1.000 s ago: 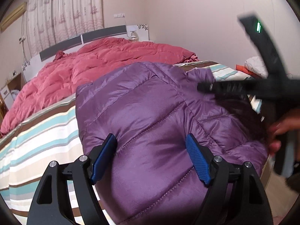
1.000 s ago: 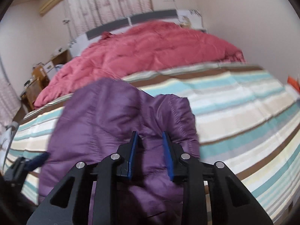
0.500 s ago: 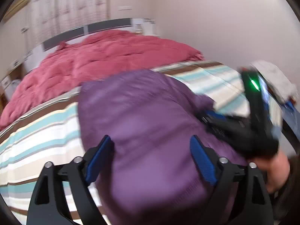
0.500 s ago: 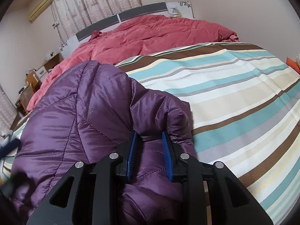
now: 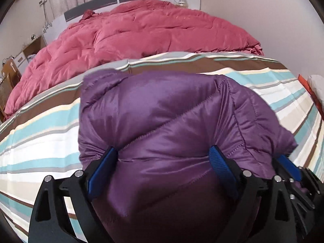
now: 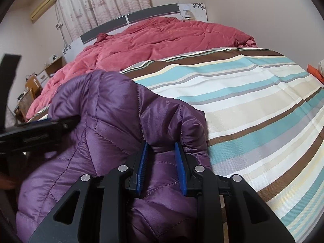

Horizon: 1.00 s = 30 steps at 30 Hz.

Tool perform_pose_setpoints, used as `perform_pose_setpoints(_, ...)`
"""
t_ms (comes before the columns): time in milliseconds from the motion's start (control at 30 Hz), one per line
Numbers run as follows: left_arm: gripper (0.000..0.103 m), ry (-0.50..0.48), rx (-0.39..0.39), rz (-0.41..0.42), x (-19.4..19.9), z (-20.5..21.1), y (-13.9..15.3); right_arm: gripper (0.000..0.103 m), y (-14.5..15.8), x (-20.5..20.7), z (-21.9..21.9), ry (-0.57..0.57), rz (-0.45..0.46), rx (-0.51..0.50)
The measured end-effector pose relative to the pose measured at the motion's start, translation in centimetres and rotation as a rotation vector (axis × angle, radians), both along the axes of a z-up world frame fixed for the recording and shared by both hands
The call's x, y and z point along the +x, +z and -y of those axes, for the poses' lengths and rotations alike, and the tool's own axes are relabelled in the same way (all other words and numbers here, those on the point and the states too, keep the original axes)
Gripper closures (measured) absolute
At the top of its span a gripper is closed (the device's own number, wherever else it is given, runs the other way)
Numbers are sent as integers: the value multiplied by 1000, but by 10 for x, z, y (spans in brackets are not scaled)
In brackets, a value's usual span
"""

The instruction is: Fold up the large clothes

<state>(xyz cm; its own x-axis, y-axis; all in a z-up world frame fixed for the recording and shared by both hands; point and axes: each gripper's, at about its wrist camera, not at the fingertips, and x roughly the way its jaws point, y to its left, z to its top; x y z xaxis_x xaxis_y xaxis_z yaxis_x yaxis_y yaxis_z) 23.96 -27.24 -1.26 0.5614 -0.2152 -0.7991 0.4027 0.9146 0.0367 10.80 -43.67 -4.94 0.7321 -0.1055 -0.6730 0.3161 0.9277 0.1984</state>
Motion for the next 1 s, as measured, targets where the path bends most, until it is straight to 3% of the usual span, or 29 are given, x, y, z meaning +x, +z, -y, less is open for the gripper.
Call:
perform_pose_setpoints(233,10,-5,11,47,-17,-4,2,77,0,2,2,15,-6,4)
perform_pose_setpoints(333,10,-38,18,91,-44,-14,12,75,7,-2,5,55,1,14)
perform_pose_setpoints(467,10,-101,-74,112,-84,-36,25,69,28,-27,8,65,41,46)
perform_pose_setpoints(633,10,-177,-81,159,-134,-47,27,69,42,-62,-3,81,64,83)
perform_pose_setpoints(767,10,-202,-34,186,-149,-47,19,69,33,-72,-11,91,28,70)
perform_pose_setpoints(1000,9,-213,24,217,-145,-41,-1,69,-4,-51,-12,68,-35,53)
